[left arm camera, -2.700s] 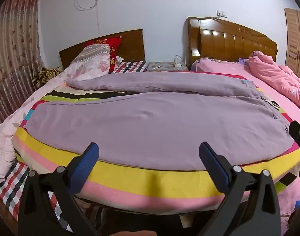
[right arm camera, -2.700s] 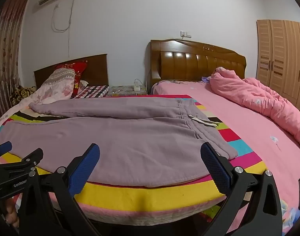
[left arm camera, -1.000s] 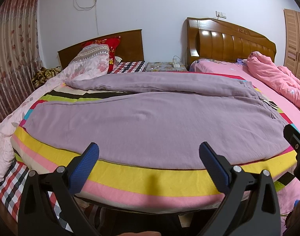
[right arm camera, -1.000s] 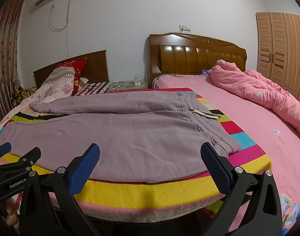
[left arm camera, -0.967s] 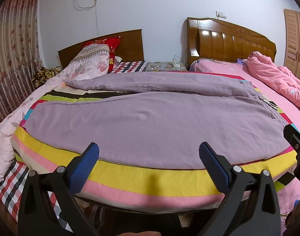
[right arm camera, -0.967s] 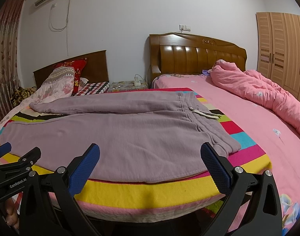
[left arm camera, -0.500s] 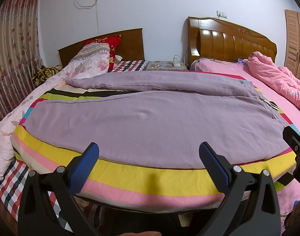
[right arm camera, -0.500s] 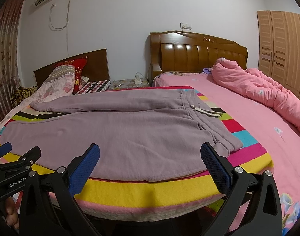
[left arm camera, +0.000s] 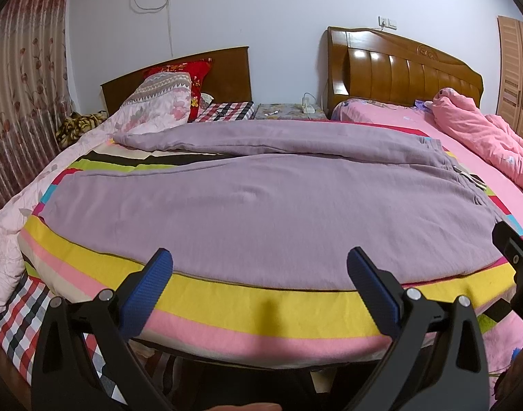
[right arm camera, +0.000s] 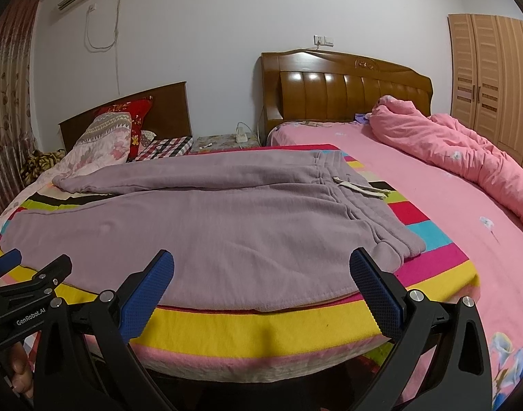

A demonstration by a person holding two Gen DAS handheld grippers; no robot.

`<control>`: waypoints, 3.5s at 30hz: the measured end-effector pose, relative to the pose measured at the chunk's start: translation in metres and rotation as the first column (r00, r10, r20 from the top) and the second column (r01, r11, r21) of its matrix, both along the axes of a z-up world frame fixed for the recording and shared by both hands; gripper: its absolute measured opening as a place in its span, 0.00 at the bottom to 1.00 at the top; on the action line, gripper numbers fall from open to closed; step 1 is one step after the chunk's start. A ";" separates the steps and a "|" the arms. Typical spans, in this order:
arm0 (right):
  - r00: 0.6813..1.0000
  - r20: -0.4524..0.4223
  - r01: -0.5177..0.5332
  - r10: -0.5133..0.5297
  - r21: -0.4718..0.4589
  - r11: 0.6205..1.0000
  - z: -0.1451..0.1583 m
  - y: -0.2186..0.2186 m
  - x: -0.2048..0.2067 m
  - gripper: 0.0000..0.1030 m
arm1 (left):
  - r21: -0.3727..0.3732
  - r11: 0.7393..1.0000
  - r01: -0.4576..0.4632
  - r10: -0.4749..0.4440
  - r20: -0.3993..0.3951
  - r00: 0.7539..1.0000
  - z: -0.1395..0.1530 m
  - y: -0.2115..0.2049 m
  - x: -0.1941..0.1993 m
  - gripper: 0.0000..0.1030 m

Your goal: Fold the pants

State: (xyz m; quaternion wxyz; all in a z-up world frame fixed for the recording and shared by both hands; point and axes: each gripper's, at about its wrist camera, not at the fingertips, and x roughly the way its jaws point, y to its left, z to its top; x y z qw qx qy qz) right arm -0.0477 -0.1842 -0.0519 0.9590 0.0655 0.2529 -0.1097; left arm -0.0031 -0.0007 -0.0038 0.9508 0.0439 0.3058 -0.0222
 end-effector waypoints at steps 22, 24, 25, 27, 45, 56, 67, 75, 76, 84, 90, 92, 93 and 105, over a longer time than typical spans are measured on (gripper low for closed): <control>1.000 -0.018 -0.014 0.014 0.012 1.000 -0.004 -0.005 0.003 0.96 | -0.009 1.000 0.010 -0.010 -0.022 1.000 -0.006 0.003 0.001 0.99; 0.999 -0.018 -0.044 0.044 0.002 0.999 -0.003 -0.009 0.009 0.96 | -0.010 1.000 0.026 -0.027 -0.024 0.999 -0.006 0.003 0.005 0.99; 0.998 -0.022 -0.063 0.063 -0.006 0.998 -0.002 -0.011 0.014 0.96 | 0.005 0.999 0.038 -0.038 -0.018 0.999 -0.005 0.002 0.007 0.99; 0.990 -0.042 -0.133 0.133 -0.007 0.991 0.004 -0.023 0.031 0.96 | 0.071 0.992 0.103 -0.101 -0.029 0.994 -0.001 -0.004 0.017 0.99; 0.867 -0.364 -0.336 0.342 0.082 0.938 -0.009 -0.207 0.407 0.96 | -0.103 0.829 0.550 -0.526 -0.475 0.705 0.023 -0.014 0.346 0.98; 0.572 -0.522 -0.634 0.633 0.208 0.745 -0.066 -0.165 0.517 0.73 | -0.275 0.826 0.493 -0.554 -0.561 0.615 -0.035 -0.043 0.519 0.98; 0.686 -0.363 -0.710 0.631 -0.141 0.690 0.008 -0.127 0.413 0.13 | -0.016 0.587 0.810 -0.770 -0.321 0.552 -0.001 -0.083 0.515 0.85; 0.773 -0.269 -0.628 0.574 -0.203 0.751 0.025 -0.104 0.349 0.13 | 0.097 0.410 0.907 -0.733 -0.556 0.391 -0.022 -0.097 0.482 0.16; 0.787 -0.256 -0.612 0.562 -0.204 0.764 0.026 -0.103 0.345 0.13 | 0.129 0.414 0.901 -0.703 -0.584 0.407 -0.026 -0.092 0.475 0.08; 0.858 -0.131 -0.513 0.496 -0.243 0.823 0.066 -0.085 0.260 0.13 | 0.353 0.451 0.820 -0.743 -0.360 0.564 0.055 -0.038 0.333 0.07; 0.878 -0.104 -0.479 0.468 -0.204 0.854 0.054 -0.081 0.168 0.13 | 0.443 0.443 0.780 -0.749 -0.296 0.593 0.046 -0.024 0.183 0.08; 0.880 -0.128 -0.472 0.457 -0.140 0.870 0.032 -0.082 0.145 0.13 | 0.415 0.467 0.781 -0.734 -0.312 0.604 0.024 -0.022 0.149 0.08; 0.880 -0.151 -0.469 0.450 -0.125 0.874 0.020 -0.079 0.138 0.13 | 0.388 0.483 0.785 -0.723 -0.328 0.607 0.010 -0.022 0.138 0.10; 0.969 -0.061 -0.205 0.240 0.342 0.917 -0.026 -0.145 0.059 0.66 | -0.350 0.790 0.504 -0.565 -0.095 0.819 -0.031 0.062 0.115 0.96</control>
